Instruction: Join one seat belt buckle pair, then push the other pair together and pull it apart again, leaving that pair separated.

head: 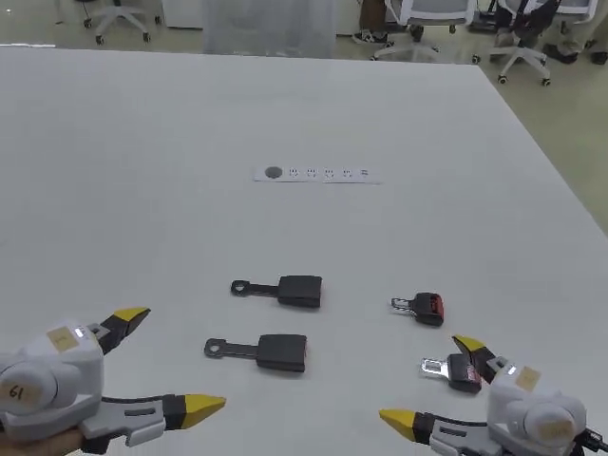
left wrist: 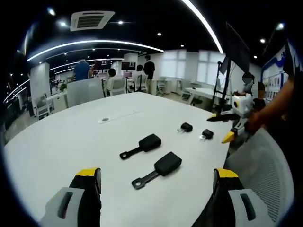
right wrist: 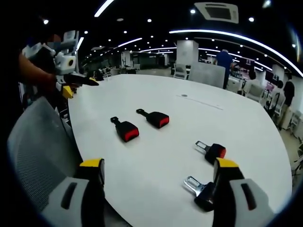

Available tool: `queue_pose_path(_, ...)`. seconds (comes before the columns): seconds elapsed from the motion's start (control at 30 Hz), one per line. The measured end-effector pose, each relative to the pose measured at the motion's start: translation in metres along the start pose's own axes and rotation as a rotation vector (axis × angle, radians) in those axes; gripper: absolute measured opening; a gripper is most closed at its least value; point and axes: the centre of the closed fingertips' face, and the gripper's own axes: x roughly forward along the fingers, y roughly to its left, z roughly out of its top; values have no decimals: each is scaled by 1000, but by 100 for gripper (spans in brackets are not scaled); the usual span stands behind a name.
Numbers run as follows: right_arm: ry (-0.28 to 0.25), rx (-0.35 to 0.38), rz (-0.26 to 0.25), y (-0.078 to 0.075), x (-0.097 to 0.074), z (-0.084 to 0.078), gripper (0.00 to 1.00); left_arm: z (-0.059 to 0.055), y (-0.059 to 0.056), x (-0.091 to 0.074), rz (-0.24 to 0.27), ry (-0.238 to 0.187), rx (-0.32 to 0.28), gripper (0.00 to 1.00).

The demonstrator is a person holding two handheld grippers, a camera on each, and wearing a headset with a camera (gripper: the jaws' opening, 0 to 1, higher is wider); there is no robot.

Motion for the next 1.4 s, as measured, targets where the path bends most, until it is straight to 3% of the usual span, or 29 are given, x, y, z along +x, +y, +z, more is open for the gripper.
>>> queue_pose_path(0.6, 6, 6, -26, -13, -10, -6, 97, 4, 1, 4, -10, 4, 9, 100)
queue_pose_path(1.4, 40, 5, -44, -36, -14, -16, 97, 5, 4, 27, -49, 38, 47, 100)
